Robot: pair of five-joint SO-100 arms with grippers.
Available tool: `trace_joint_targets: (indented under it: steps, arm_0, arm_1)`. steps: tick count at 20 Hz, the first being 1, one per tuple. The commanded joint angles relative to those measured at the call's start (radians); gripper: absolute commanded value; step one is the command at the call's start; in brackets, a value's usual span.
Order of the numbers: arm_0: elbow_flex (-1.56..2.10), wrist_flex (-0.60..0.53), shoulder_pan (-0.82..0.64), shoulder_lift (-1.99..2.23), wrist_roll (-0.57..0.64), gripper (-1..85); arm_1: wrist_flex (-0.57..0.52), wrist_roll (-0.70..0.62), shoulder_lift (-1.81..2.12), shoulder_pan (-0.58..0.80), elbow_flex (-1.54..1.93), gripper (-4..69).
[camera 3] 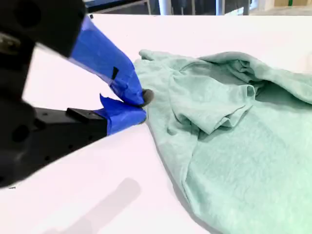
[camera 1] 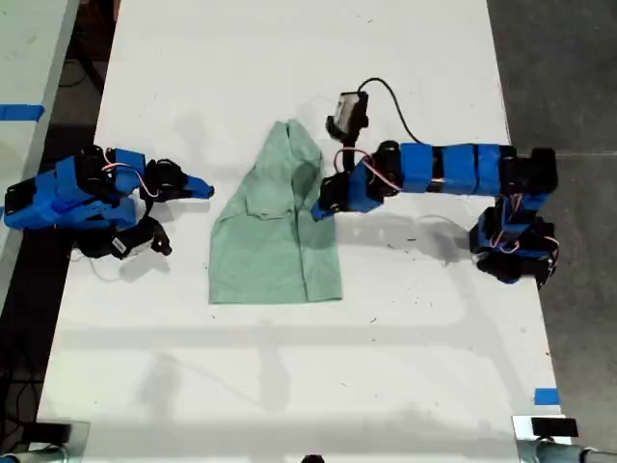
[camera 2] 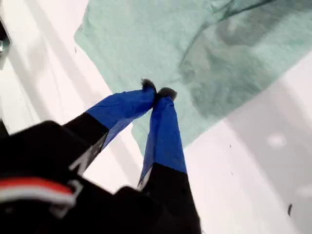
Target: Fold t shirt
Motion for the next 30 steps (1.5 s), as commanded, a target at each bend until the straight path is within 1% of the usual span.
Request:
trace_joint_targets:
  steps: [1,3,7,9,13,15,16,17,18,19,22,24,30]
  arm_0:
    - [0.003,-0.017,0.011,0.009,0.011,-0.1]
    - [0.003,-0.017,0.011,0.009,0.011,-0.1]
    - [0.003,-0.017,0.009,0.009,0.011,-0.1]
    - [0.003,-0.017,0.011,0.009,0.011,-0.1]
    - [0.003,-0.017,0.011,0.009,0.011,-0.1]
    - [0.003,-0.017,0.011,0.009,0.011,-0.1]
    - [0.003,-0.017,0.011,0.009,0.011,-0.1]
    - [0.002,-0.017,0.012,0.009,0.011,-0.1]
    - [0.0,-0.014,0.012,0.011,0.011,-0.1]
    - [0.0,-0.014,0.012,0.011,0.011,-0.1]
    - [0.0,-0.012,0.014,0.011,0.012,-0.1]
    - [0.0,-0.014,0.014,0.011,0.014,-0.1]
    - [0.0,-0.015,0.015,0.011,0.014,-0.1]
  arm_1:
    - [0.037,0.003,0.299,0.02,0.176,1.5]
    - [0.003,0.029,0.502,0.038,0.436,1.5]
    - [-0.167,0.052,0.923,0.078,0.999,1.5]
    - [-0.238,0.058,1.081,0.084,1.224,1.5]
    - [-0.291,0.063,1.31,0.083,1.502,1.5]
    - [-0.273,0.052,1.534,0.086,1.643,1.5]
    - [-0.204,0.06,1.733,0.097,1.741,1.5]
    - [-0.054,0.077,1.873,0.11,1.779,1.5]
    - [-0.061,0.069,1.87,0.098,1.772,1.5]
    - [-0.12,0.06,1.87,0.089,1.787,1.5]
    - [-0.063,0.092,1.87,0.098,1.787,1.5]
    - [-0.058,0.101,1.87,0.106,1.787,1.2]
    - [-0.077,0.041,1.87,0.115,1.787,0.8]
